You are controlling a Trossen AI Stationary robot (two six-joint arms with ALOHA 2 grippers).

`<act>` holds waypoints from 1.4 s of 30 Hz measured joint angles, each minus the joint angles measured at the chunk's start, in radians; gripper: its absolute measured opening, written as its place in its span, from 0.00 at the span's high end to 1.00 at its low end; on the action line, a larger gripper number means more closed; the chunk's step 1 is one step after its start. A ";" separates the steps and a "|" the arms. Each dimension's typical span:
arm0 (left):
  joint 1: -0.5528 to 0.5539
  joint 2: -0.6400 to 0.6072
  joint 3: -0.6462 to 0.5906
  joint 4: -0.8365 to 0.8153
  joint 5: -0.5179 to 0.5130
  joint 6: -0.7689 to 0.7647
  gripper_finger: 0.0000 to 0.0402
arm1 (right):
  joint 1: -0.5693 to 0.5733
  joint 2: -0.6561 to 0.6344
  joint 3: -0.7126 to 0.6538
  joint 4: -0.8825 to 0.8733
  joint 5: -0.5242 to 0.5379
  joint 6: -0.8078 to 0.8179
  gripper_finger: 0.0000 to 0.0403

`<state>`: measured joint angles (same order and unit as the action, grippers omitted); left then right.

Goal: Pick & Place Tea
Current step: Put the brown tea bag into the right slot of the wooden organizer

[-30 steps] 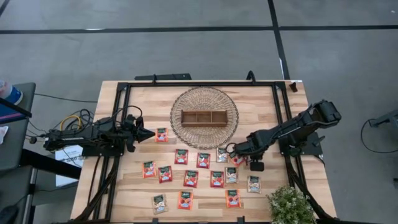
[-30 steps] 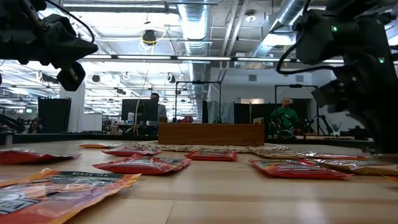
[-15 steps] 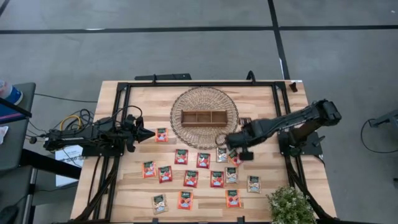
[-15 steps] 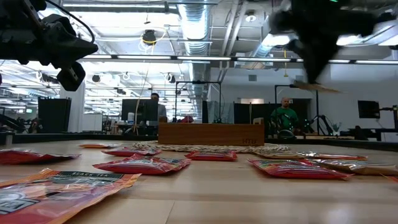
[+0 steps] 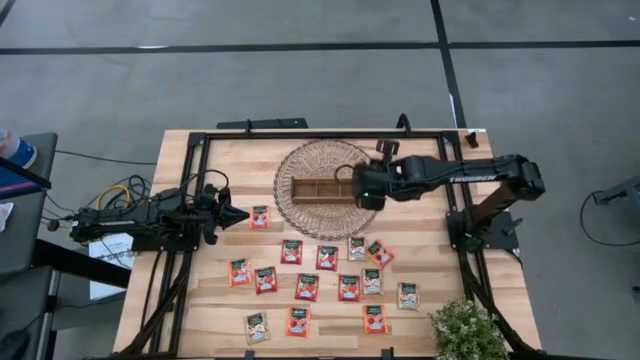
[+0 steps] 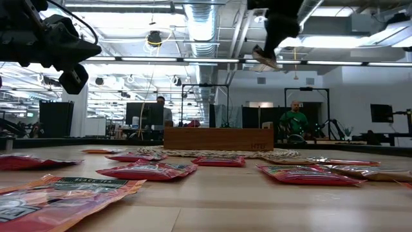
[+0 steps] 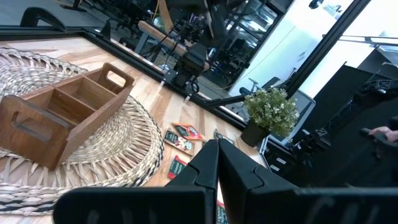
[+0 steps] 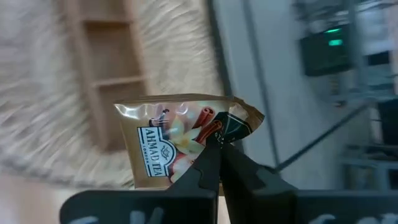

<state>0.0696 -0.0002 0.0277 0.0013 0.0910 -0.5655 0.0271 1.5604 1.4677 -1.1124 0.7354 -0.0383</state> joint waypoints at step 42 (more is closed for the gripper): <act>0.000 0.013 -0.002 0.008 -0.004 0.048 1.00 | -0.055 0.328 -0.117 0.272 0.146 0.089 1.00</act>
<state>0.0700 0.0124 0.0261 0.0091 0.0868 -0.5171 -0.0276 1.8881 1.3510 -0.8405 0.8816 0.0511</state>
